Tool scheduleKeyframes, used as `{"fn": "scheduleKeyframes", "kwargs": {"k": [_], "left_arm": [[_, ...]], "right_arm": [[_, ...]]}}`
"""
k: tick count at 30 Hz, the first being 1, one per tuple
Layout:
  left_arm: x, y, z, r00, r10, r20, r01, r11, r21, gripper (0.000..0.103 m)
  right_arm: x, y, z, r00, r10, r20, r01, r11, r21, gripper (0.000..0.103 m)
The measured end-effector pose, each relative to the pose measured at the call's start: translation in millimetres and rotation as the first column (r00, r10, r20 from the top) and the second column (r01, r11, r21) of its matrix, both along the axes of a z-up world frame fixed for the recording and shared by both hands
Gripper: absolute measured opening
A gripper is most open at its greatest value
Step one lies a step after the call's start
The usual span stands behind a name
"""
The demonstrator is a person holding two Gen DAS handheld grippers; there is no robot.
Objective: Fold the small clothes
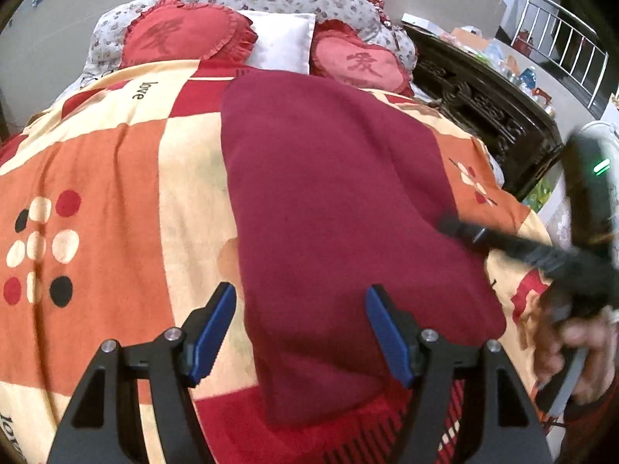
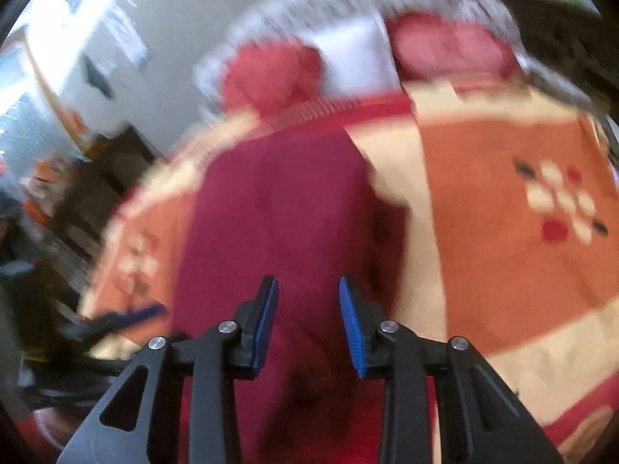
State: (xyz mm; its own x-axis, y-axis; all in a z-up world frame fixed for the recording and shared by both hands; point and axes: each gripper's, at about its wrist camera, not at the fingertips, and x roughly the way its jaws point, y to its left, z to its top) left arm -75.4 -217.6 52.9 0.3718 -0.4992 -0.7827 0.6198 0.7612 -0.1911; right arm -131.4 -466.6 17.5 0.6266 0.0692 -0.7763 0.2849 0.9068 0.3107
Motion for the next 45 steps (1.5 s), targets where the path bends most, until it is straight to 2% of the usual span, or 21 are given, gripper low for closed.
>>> {"fn": "scheduleKeyframes", "kwargs": {"k": [2,4,9,11,15,17,19,21,26,37,39,41,42,44,45], "left_arm": [[2.0,-1.5,-1.9,1.0,0.004,-0.002,-0.004,1.0,0.005,0.073],[5.1,-2.0,-2.8,1.0,0.002,-0.005,-0.002,1.0,-0.001,0.076],[20.2,2.0,-6.0,0.999,0.016,-0.036,-0.018,0.999,-0.041,0.081],[28.5,5.1,-9.5,0.997,0.028,-0.067,-0.033,0.997,-0.072,0.084],[43.4,9.1,-22.4,0.988,0.031,-0.151,-0.053,0.989,-0.14,0.089],[47.5,8.3,-27.4,0.983,0.02,-0.183,-0.05,0.986,-0.159,0.091],[52.0,5.9,-32.6,0.978,0.014,-0.209,-0.05,0.985,-0.167,0.091],[54.4,4.5,-34.5,0.976,0.012,-0.216,-0.052,0.983,-0.178,0.092],[56.2,-2.8,-35.1,0.979,0.003,-0.205,-0.039,0.984,-0.173,0.094],[53.9,-21.7,-35.8,0.983,-0.005,-0.184,-0.022,0.99,-0.139,0.096],[52.4,-23.5,-36.2,0.981,-0.008,-0.192,-0.02,0.989,-0.144,0.091],[49.7,-23.0,-31.2,0.983,-0.015,-0.185,-0.011,0.99,-0.142,0.078],[46.7,-21.5,-26.2,0.983,-0.023,-0.18,-0.003,0.989,-0.147,0.073],[39.7,-15.6,-12.7,0.986,-0.041,-0.163,0.016,0.989,-0.148,0.055],[35.0,-10.8,-4.7,0.986,-0.052,-0.158,0.029,0.988,-0.149,0.051]], "right_arm": [[-6.8,-11.4,-13.9,0.999,-0.021,0.032,0.019,0.996,0.085,0.064],[-11.2,-18.6,-13.0,0.998,-0.037,0.05,0.031,0.992,0.126,0.068],[-18.3,-23.0,-1.5,0.984,-0.029,0.176,0.012,0.995,0.097,0.07],[-15.8,-25.6,-4.0,0.984,-0.033,0.176,0.014,0.994,0.106,0.078],[-12.8,-35.4,-17.4,0.979,-0.04,0.2,0.006,0.986,0.167,0.082],[-8.7,-40.4,-25.1,0.977,-0.046,0.209,0.006,0.982,0.189,0.09],[-3.8,-45.5,-31.6,0.972,-0.051,0.229,-0.006,0.97,0.243,0.091],[-1.6,-49.2,-33.7,0.966,-0.054,0.253,-0.025,0.953,0.301,0.092],[8.4,-49.5,-38.5,0.965,-0.041,0.258,-0.056,0.932,0.357,0.097],[17.4,-35.0,-38.7,0.97,0.027,0.243,-0.093,0.96,0.264,0.098],[17.3,-33.3,-37.4,0.97,0.03,0.241,-0.1,0.954,0.282,0.085],[13.0,-26.4,-27.7,0.969,0.033,0.245,-0.098,0.961,0.257,0.068],[11.1,-22.7,-21.5,0.969,0.038,0.246,-0.1,0.964,0.246,0.066],[4.4,-15.5,-6.8,0.964,0.055,0.261,-0.119,0.964,0.237,0.062],[0.8,-11.9,0.3,0.96,0.068,0.272,-0.136,0.962,0.237,0.062]]}}
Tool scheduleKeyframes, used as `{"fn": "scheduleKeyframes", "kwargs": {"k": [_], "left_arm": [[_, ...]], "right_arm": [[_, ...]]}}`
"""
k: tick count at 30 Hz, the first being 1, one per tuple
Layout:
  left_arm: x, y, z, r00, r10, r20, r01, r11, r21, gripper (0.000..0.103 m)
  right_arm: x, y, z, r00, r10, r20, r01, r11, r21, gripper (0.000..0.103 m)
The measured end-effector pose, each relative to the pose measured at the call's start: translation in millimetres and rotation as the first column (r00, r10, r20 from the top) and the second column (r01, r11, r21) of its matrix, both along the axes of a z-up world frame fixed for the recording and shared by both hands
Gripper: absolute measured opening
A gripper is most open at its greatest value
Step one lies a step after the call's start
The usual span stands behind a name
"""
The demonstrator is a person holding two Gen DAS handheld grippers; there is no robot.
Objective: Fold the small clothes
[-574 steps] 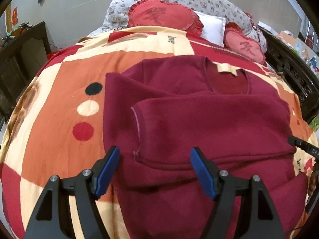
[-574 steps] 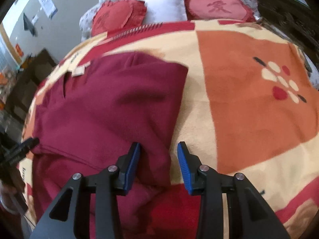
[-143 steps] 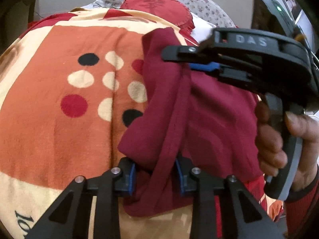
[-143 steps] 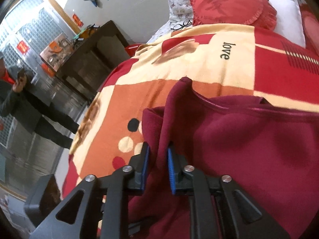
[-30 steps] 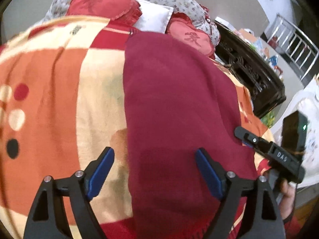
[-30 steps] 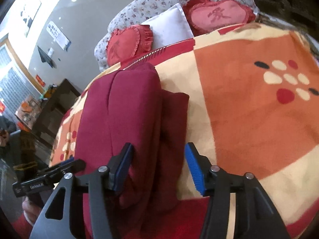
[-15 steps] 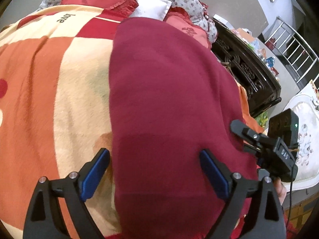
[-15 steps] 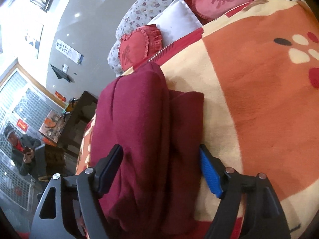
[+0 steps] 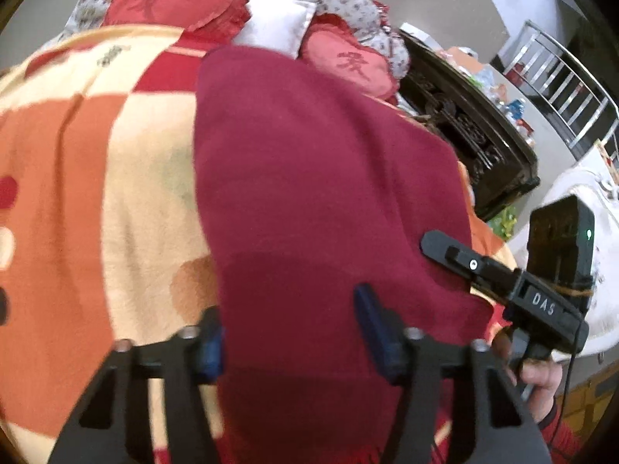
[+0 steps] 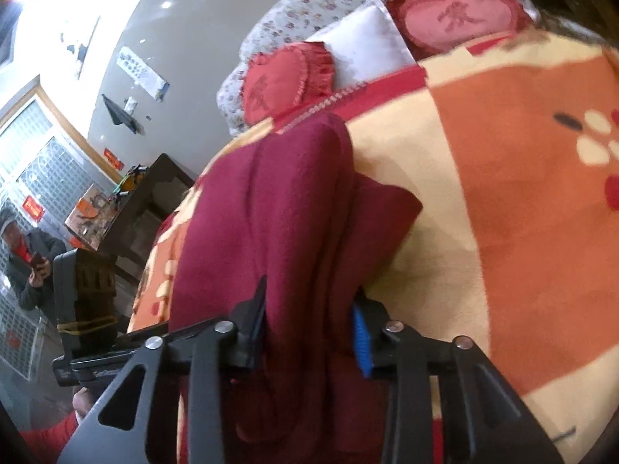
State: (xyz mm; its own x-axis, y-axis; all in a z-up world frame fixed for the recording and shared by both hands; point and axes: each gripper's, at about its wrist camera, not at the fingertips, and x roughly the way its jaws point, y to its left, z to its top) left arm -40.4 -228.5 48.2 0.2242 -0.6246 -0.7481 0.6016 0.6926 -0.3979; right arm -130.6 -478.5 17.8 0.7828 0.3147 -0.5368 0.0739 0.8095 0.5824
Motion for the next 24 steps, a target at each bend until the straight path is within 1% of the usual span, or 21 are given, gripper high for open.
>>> {"fn": "scheduleKeyframes", "kwargs": {"k": [1,3,4,5,7,8,9,10,11,12,13,14,15,16,18,20,22,23,24], "left_arm": [[-6.7,5.8,9.1,1.0,-0.012,0.002,0.012,1.0,0.0,0.049],[-24.0,19.1,26.6,1.0,-0.025,0.018,0.024,1.0,0.017,0.049],[-33.8,25.9,33.5,0.999,-0.031,0.032,0.03,0.999,0.03,0.049],[-42.8,33.7,38.7,0.998,-0.039,0.039,0.038,0.999,0.039,0.049],[-60.7,51.8,42.1,0.999,-0.044,0.017,0.043,0.997,0.06,0.05],[-65.0,56.6,40.8,0.999,-0.04,0.001,0.04,0.997,0.068,0.05],[-70.1,63.7,34.0,0.999,-0.033,-0.02,0.035,0.996,0.083,0.05],[-71.4,66.1,26.5,0.999,-0.028,-0.029,0.03,0.995,0.098,0.051],[-71.7,66.8,16.0,0.999,-0.017,-0.036,0.021,0.992,0.121,0.052],[-72.5,70.5,4.3,0.999,0.006,-0.034,0.0,0.988,0.152,0.053],[-73.0,72.4,-2.5,0.999,0.025,-0.022,-0.021,0.986,0.168,0.058],[-74.1,74.6,-5.4,0.999,0.038,-0.015,-0.035,0.985,0.169,0.059],[-75.4,78.4,-5.4,0.998,0.06,-0.012,-0.057,0.985,0.162,0.06],[-76.2,81.0,-3.4,0.997,0.073,-0.007,-0.071,0.985,0.158,0.063],[-79.2,84.4,2.7,0.995,0.094,0.023,-0.096,0.984,0.149,0.067],[-83.1,85.9,5.1,0.992,0.111,0.065,-0.12,0.981,0.152,0.073],[-88.4,85.7,7.0,0.987,0.12,0.103,-0.136,0.977,0.163,0.074],[-90.0,87.2,7.7,0.986,0.125,0.112,-0.142,0.976,0.165,0.074],[-91.2,87.7,9.9,0.984,0.13,0.119,-0.148,0.976,0.16,0.074]], "right_arm": [[-3.4,4.1,6.4,1.0,0.016,0.008,-0.016,1.0,-0.001,0.062],[-14.9,21.0,23.1,0.998,0.062,0.026,-0.061,0.998,-0.027,0.062],[-19.5,24.7,25.7,0.997,0.077,0.03,-0.077,0.997,-0.024,0.062],[-26.5,31.2,27.1,0.995,0.1,0.027,-0.1,0.995,0.003,0.062],[-33.7,37.2,21.0,0.992,0.123,0.002,-0.123,0.99,0.064,0.062],[-36.6,41.9,11.5,0.989,0.145,-0.026,-0.141,0.984,0.106,0.062],[-37.3,47.0,2.7,0.987,0.151,-0.062,-0.145,0.985,0.099,0.063],[-36.3,50.5,-3.1,0.985,0.146,-0.096,-0.14,0.988,0.069,0.068],[-36.1,56.4,-12.8,0.978,0.113,-0.176,-0.12,0.992,-0.027,0.069],[-37.0,57.7,-15.5,0.974,0.088,-0.208,-0.107,0.991,-0.084,0.069],[-42.7,58.2,-12.2,0.973,0.05,-0.223,-0.087,0.983,-0.162,0.07],[-47.7,57.5,-5.5,0.978,0.049,-0.204,-0.083,0.983,-0.164,0.07],[-56.3,56.9,7.3,0.984,0.043,-0.174,-0.071,0.984,-0.161,0.07],[-64.4,59.4,20.2,0.989,0.04,-0.142,-0.064,0.983,-0.173,0.07],[-75.1,74.7,41.3,0.992,0.098,-0.081,-0.113,0.971,-0.209,0.069],[-78.9,99.1,48.5,0.979,0.188,-0.073,-0.2,0.953,-0.227,0.055],[-78.9,123.7,47.5,0.963,0.257,-0.081,-0.269,0.927,-0.262,0.047],[-80.9,137.9,41.7,0.955,0.28,-0.097,-0.297,0.901,-0.316,0.044],[-79.4,144.8,34.1,0.953,0.274,-0.126,-0.301,0.883,-0.361,0.043]]}}
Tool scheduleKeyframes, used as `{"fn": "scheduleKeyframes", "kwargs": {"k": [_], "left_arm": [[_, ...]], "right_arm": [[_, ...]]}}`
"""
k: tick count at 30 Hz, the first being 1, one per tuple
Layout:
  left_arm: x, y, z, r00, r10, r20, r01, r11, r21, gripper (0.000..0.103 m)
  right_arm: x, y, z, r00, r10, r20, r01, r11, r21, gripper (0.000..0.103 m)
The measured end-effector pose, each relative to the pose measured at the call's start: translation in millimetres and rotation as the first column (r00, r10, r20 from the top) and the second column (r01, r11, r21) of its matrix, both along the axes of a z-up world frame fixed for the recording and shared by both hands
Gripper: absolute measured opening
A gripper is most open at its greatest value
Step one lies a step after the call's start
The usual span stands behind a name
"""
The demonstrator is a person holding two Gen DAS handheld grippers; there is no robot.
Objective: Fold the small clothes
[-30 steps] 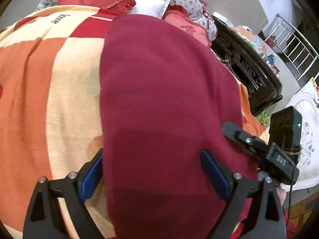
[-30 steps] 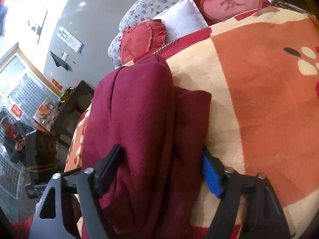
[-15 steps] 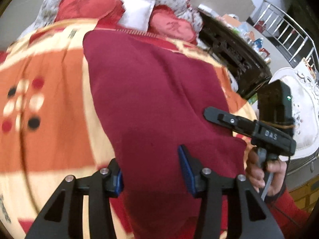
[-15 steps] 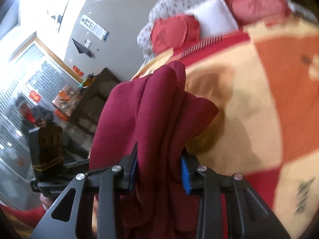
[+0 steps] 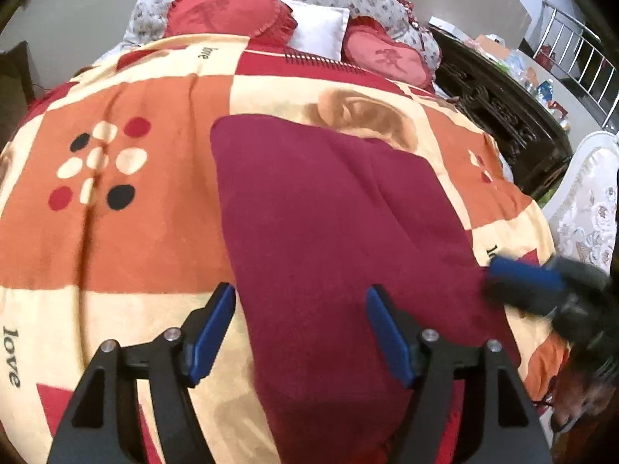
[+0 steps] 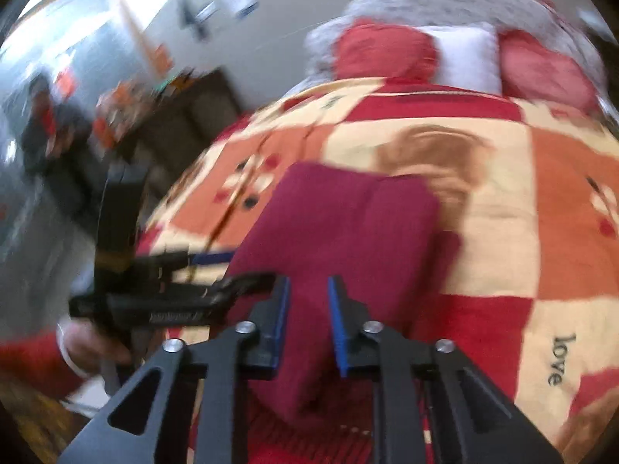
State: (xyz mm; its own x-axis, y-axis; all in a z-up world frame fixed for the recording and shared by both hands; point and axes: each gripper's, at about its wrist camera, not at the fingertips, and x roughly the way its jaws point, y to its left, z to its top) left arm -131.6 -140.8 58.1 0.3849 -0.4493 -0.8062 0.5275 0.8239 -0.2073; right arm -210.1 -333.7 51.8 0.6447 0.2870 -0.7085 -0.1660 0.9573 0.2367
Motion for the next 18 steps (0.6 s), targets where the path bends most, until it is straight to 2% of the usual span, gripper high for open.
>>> {"fn": "scheduleKeyframes", "kwargs": {"k": [2,3,4,5,7,10,14,17,18], "left_arm": [[-2.6,3.5,0.7,1.0,0.015,0.027,-0.015,1.0,-0.001,0.077],[-5.2,3.9,1.7,0.999,0.017,0.044,-0.017,1.0,-0.001,0.077],[-6.9,3.4,2.7,0.998,0.015,0.057,-0.015,1.0,0.0,0.078],[-8.0,1.9,4.6,0.998,0.013,0.068,-0.013,1.0,0.003,0.078],[-13.6,-0.1,7.6,0.995,0.007,0.101,-0.009,1.0,0.024,0.078],[-18.4,-4.6,11.0,0.992,0.002,0.128,-0.008,0.999,0.05,0.078],[-26.0,-4.4,16.1,0.989,0.015,0.146,-0.022,0.999,0.048,0.078],[-28.6,-4.8,18.1,0.988,0.02,0.155,-0.028,0.998,0.055,0.078],[-29.4,-5.1,18.9,0.987,0.022,0.157,-0.032,0.998,0.057,0.078]], "right_arm": [[5.3,0.7,-26.6,0.996,-0.064,-0.061,0.056,0.991,-0.122,0.038],[4.0,-2.5,-36.8,0.994,-0.085,-0.071,0.074,0.986,-0.149,0.034],[4.0,-5.8,-43.4,0.992,-0.1,-0.077,0.088,0.986,-0.143,0.027],[1.4,-11.6,-46.2,0.991,-0.112,-0.076,0.103,0.989,-0.108,0.025],[-0.5,-17.7,-47.2,0.989,-0.127,-0.075,0.124,0.991,-0.051,0.025],[-9.8,-14.3,-41.6,0.99,-0.131,-0.053,0.128,0.991,-0.049,0.025],[-22.7,-18.5,-17.9,0.982,-0.186,0.004,0.186,0.981,0.055,0.039],[-34.1,-17.0,-1.2,0.969,-0.245,0.04,0.243,0.968,0.065,0.053],[-35.8,-17.3,2.2,0.963,-0.264,0.045,0.261,0.963,0.058,0.054]]}}
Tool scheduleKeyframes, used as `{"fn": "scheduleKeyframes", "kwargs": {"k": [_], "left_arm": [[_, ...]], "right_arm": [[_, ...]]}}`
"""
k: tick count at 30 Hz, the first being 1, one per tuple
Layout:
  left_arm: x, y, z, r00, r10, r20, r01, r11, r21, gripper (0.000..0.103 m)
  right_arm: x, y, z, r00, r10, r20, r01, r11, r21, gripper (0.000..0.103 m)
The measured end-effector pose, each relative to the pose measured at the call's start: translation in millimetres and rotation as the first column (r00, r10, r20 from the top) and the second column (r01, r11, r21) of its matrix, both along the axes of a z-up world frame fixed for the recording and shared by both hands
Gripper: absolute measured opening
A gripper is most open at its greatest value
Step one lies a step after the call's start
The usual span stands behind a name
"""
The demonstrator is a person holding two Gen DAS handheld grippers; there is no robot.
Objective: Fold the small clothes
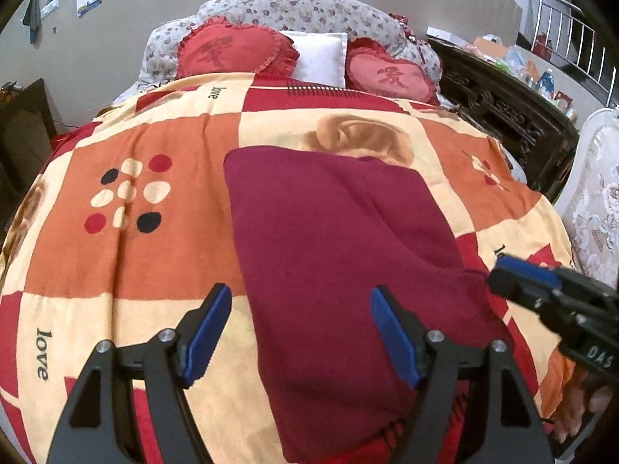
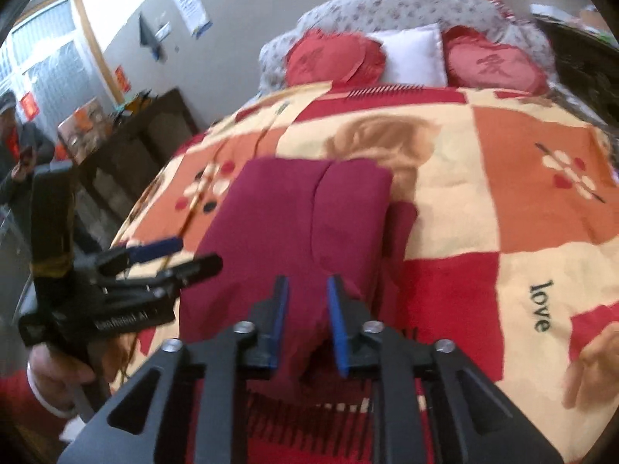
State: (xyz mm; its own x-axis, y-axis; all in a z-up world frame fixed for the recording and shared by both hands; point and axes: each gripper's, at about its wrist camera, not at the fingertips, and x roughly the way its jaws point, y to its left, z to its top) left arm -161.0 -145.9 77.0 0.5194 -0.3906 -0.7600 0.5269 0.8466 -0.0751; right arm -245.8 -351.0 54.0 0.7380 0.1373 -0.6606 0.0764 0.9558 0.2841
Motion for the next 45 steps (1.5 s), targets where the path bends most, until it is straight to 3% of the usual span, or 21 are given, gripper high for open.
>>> {"fn": "scheduleKeyframes", "kwargs": {"k": [10,15,20,45], "left_arm": [[-9.5,0.4,10.3,1.0,0.01,0.021,-0.01,1.0,-0.028,0.078],[-12.2,3.9,14.4,1.0,0.017,0.026,-0.016,0.999,-0.036,0.078],[-12.9,8.5,17.7,0.999,0.031,0.031,-0.029,0.999,-0.04,0.078],[-4.4,19.8,18.4,0.996,0.062,0.056,-0.06,0.997,-0.039,0.078]], "right_arm": [[-3.2,11.9,8.5,0.995,-0.102,-0.021,0.1,0.992,-0.079,0.06],[0.8,14.4,8.5,0.993,-0.111,-0.026,0.108,0.99,-0.086,0.062],[8.8,19.0,7.0,0.993,-0.111,-0.047,0.106,0.99,-0.091,0.07],[35.3,29.3,1.9,0.989,-0.118,-0.09,0.108,0.988,-0.109,0.078]]}}
